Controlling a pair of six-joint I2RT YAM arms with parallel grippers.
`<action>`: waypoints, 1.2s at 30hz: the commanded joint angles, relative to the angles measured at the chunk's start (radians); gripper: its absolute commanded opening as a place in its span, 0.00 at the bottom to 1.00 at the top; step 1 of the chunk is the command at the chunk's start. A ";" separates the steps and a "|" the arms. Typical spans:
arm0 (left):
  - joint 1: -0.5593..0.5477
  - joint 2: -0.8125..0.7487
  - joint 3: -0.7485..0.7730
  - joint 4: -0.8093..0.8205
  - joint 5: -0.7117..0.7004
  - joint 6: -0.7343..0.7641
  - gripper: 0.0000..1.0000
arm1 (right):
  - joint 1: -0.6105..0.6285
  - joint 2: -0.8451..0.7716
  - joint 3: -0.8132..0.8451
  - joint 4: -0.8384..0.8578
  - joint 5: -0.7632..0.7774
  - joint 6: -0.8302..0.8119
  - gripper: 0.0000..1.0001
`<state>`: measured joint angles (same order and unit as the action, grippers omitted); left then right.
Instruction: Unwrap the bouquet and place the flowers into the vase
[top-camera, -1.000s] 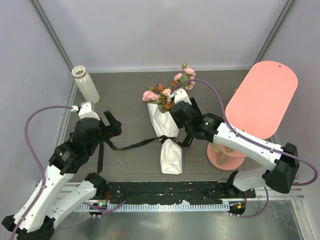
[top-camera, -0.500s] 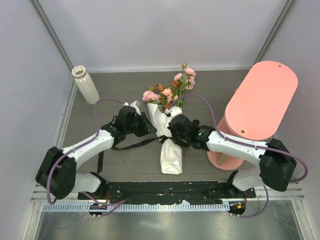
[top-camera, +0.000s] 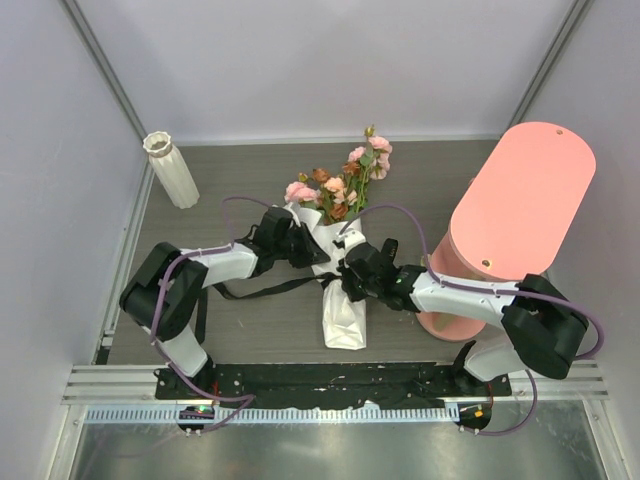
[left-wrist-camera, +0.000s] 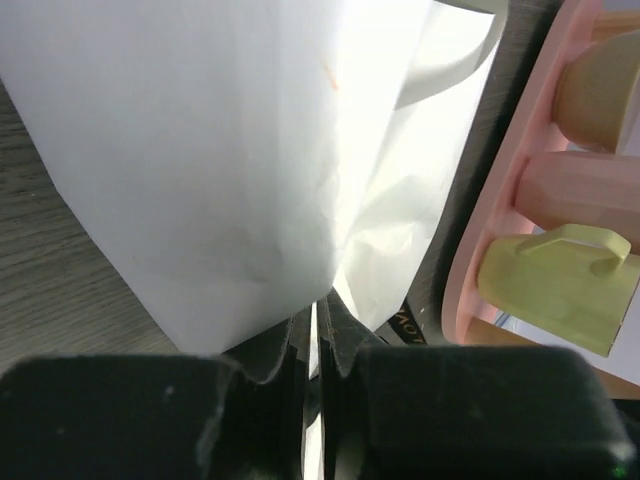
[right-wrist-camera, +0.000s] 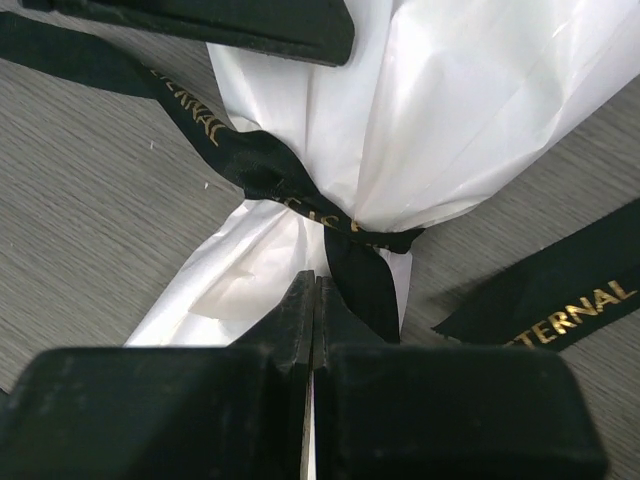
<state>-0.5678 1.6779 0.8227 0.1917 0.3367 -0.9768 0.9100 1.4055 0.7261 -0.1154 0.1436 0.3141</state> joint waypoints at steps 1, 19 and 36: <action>-0.001 0.005 0.030 0.051 -0.019 0.018 0.09 | -0.002 -0.019 -0.051 0.066 -0.042 0.062 0.01; -0.173 -0.239 -0.040 -0.166 -0.116 0.363 0.11 | -0.002 -0.106 -0.096 0.102 0.033 0.158 0.01; -0.231 -0.060 0.138 -0.344 -0.197 0.535 0.28 | -0.010 -0.128 -0.128 0.109 0.008 0.160 0.01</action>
<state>-0.7967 1.6081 0.9253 -0.1303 0.1719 -0.4835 0.9054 1.3003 0.6044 -0.0254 0.1547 0.4736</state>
